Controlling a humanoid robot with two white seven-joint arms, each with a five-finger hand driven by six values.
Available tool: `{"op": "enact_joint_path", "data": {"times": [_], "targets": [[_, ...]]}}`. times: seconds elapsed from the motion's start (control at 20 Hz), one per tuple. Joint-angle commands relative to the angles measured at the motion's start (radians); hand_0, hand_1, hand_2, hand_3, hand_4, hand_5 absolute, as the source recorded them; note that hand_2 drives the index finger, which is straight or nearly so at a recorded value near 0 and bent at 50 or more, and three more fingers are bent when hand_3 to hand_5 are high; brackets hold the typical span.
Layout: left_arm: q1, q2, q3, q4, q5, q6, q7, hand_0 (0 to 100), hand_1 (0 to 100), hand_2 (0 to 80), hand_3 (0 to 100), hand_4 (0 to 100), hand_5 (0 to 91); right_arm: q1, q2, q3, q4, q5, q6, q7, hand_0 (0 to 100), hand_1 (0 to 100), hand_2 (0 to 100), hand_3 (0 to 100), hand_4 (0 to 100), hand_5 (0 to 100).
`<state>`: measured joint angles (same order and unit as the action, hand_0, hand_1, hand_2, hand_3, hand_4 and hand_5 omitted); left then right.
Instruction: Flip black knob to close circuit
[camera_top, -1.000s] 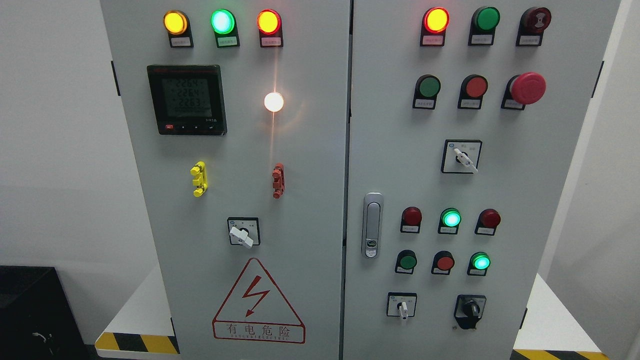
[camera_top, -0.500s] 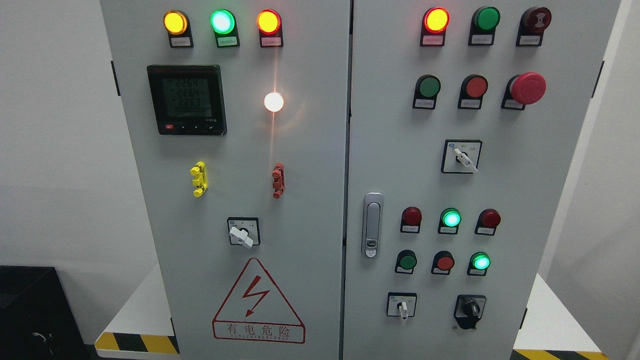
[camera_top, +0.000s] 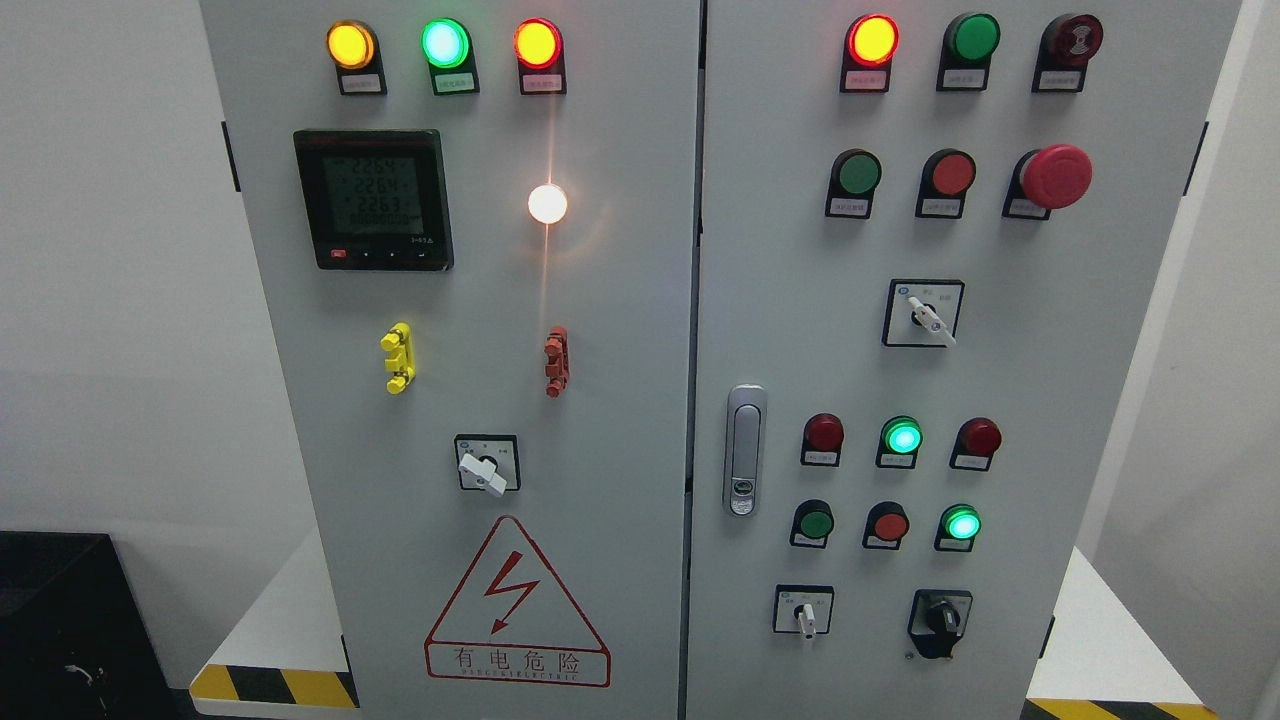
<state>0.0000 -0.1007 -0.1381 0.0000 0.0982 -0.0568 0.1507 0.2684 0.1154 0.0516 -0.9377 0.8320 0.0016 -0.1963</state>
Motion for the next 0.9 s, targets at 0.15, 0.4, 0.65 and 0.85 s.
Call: {"op": "enact_joint_path", "data": {"times": [0.15, 0.4, 0.65, 0.85], "targets": [[0.023, -0.001, 0.000, -0.029, 0.000, 0.000, 0.000, 12, 56, 0.0, 0, 0, 0.0, 0.017, -0.002, -0.030, -0.392, 0.190, 0.008, -0.003, 0, 10, 96, 100, 92, 91], [0.023, 0.001, 0.000, -0.029, 0.000, 0.000, 0.000, 12, 56, 0.0, 0, 0, 0.0, 0.022, -0.002, -0.067, -0.493, 0.194, 0.008, 0.000, 0, 9, 97, 100, 93, 92], [0.023, -0.001, 0.000, -0.029, 0.000, 0.000, 0.000, 12, 56, 0.0, 0, 0, 0.0, 0.022, 0.000, -0.070, -0.575, 0.226, 0.008, 0.000, 0, 9, 98, 100, 94, 93], [0.023, -0.001, 0.000, -0.029, 0.000, 0.000, 0.000, 12, 56, 0.0, 0, 0, 0.0, 0.020, 0.000, -0.072, -0.635, 0.237, 0.008, 0.006, 0, 9, 98, 100, 95, 95]]}}
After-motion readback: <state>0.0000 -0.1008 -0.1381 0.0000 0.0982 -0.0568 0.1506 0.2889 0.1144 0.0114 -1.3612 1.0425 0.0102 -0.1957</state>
